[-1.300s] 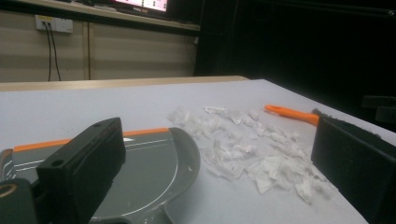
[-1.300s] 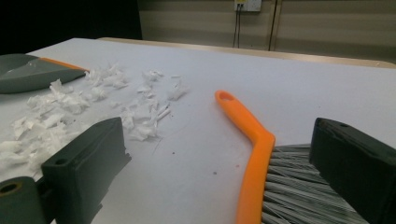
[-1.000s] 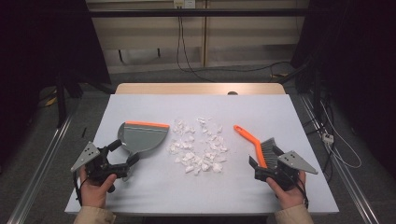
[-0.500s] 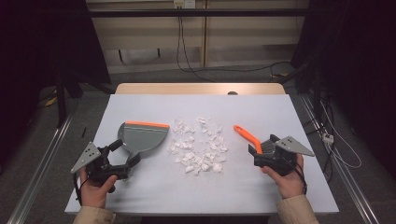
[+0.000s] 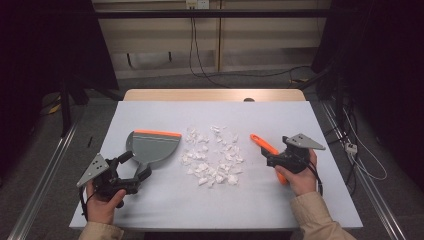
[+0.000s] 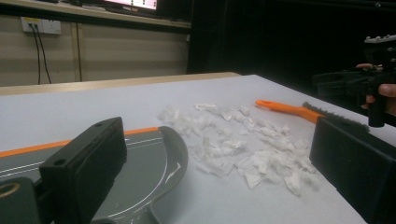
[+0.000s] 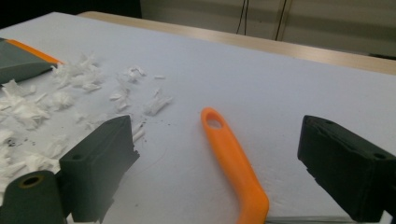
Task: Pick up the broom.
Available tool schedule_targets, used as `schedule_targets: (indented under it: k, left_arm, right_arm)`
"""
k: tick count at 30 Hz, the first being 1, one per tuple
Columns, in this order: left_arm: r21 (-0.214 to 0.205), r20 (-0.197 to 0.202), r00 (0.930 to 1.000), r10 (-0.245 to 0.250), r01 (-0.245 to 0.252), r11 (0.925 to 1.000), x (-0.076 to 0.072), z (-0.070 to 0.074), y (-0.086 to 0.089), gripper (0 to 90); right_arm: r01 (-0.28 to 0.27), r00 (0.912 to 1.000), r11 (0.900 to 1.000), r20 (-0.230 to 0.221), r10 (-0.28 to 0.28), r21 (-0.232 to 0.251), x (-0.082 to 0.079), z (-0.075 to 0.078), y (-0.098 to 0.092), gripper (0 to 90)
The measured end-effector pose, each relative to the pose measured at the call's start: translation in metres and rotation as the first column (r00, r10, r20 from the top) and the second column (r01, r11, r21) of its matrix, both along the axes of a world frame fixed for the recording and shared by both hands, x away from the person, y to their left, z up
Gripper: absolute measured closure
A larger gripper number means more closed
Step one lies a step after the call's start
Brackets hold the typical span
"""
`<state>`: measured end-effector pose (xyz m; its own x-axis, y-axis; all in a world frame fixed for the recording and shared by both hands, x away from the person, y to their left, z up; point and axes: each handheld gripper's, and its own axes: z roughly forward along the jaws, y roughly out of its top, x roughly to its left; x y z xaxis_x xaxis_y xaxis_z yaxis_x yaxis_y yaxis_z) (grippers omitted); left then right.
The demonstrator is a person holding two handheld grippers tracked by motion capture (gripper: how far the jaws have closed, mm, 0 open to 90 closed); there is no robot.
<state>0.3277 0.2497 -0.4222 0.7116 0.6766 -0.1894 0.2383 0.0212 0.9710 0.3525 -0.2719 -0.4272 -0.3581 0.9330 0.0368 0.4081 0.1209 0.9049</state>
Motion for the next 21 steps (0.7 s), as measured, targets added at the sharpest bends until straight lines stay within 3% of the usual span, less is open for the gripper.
schedule_targets:
  k: [8,12,15,16,17,19,21]
  left_arm:
    - [0.011,0.009,0.9999,-0.006,0.006,0.9999,-0.001,0.000,-0.001,4.0]
    - [0.012,0.009,0.9999,-0.011,0.011,0.9999,0.000,0.000,-0.001,4.0]
    - [0.011,0.012,0.9998,-0.014,0.014,0.9998,0.000,0.001,-0.002,4.0]
    - [0.013,0.012,0.9998,-0.014,0.014,0.9998,0.000,0.001,-0.002,3.9]
    - [0.014,0.013,0.9998,-0.017,0.016,0.9998,0.000,0.000,-0.003,4.0]
    - [0.015,0.014,0.9997,-0.019,0.019,0.9997,0.000,0.000,-0.003,4.0]
    - [0.014,0.015,0.9997,-0.020,0.020,0.9997,0.001,0.000,-0.003,4.0]
  right_arm:
    - [-0.015,0.9974,0.9984,-0.072,0.011,-0.055,0.022,-0.003,0.002,18.2]
    - [-0.010,0.9960,0.9985,-0.089,0.006,-0.054,0.027,-0.006,0.000,21.2]
    - [-0.006,0.9931,0.9985,-0.118,0.000,-0.054,0.033,-0.009,-0.002,25.6]
    - [-0.016,0.9884,0.9971,-0.152,0.005,-0.074,0.036,-0.011,-0.003,32.3]
    - [-0.022,0.9863,0.9964,-0.165,0.009,-0.082,0.037,-0.012,-0.003,33.0]
    - [-0.026,0.9848,0.9952,-0.173,0.009,-0.094,0.039,-0.013,-0.003,33.5]
    - [-0.035,0.9811,0.9919,-0.193,0.010,-0.123,0.042,-0.016,-0.004,40.7]
